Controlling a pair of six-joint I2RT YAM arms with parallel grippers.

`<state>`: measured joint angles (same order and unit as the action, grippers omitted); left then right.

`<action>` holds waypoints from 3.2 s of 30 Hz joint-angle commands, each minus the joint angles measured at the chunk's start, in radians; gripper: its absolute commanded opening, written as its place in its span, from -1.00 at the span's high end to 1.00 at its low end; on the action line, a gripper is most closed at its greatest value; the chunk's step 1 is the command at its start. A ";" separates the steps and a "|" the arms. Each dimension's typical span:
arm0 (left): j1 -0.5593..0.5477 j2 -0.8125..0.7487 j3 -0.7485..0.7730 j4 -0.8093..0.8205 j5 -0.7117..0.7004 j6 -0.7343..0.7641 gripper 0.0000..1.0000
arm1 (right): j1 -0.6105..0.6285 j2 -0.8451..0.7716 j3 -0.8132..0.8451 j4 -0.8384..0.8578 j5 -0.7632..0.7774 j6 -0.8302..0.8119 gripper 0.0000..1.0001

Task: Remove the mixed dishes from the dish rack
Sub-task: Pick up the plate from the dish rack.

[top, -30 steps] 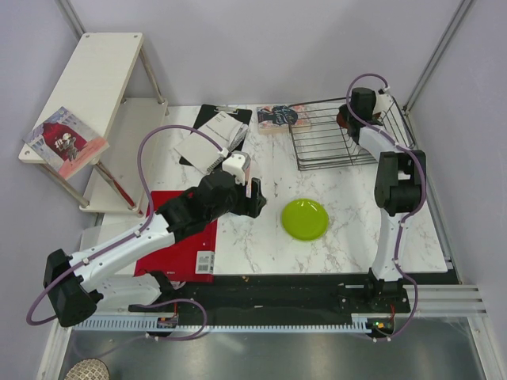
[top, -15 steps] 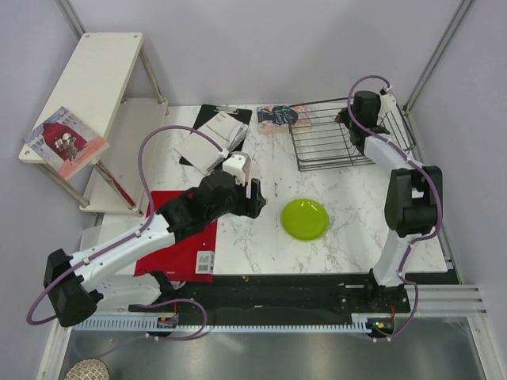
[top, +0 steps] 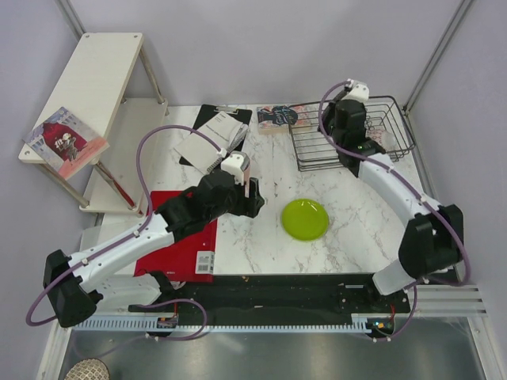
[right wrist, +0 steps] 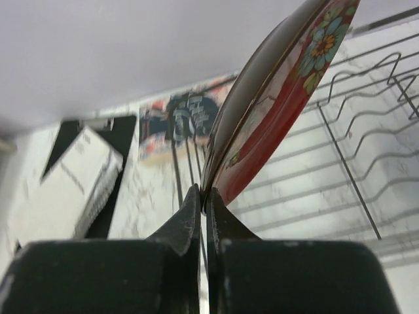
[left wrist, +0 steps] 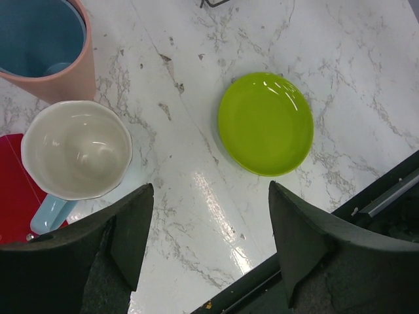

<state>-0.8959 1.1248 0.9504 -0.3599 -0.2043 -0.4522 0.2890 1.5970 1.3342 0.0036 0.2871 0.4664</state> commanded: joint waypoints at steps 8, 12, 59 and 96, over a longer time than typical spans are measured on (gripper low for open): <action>0.064 -0.042 0.080 -0.105 -0.162 -0.149 -0.47 | 0.574 -0.419 -0.265 -0.212 0.821 -0.563 1.00; 0.135 -0.048 0.086 -0.114 -0.120 -0.174 -0.50 | 0.821 -0.444 -0.296 -0.330 1.080 -0.629 1.00; 0.081 0.092 0.136 0.090 0.442 0.086 -0.67 | 1.443 -0.051 -0.245 -1.260 1.238 0.121 1.00; 0.118 0.162 0.177 0.174 0.456 0.000 0.97 | 1.512 -0.332 0.013 -1.288 1.115 0.325 -0.96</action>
<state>-0.7887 1.2572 1.0359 -0.2516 0.2401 -0.4217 1.7935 1.4261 1.2804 -1.3190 1.4227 0.8322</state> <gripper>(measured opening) 0.045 0.935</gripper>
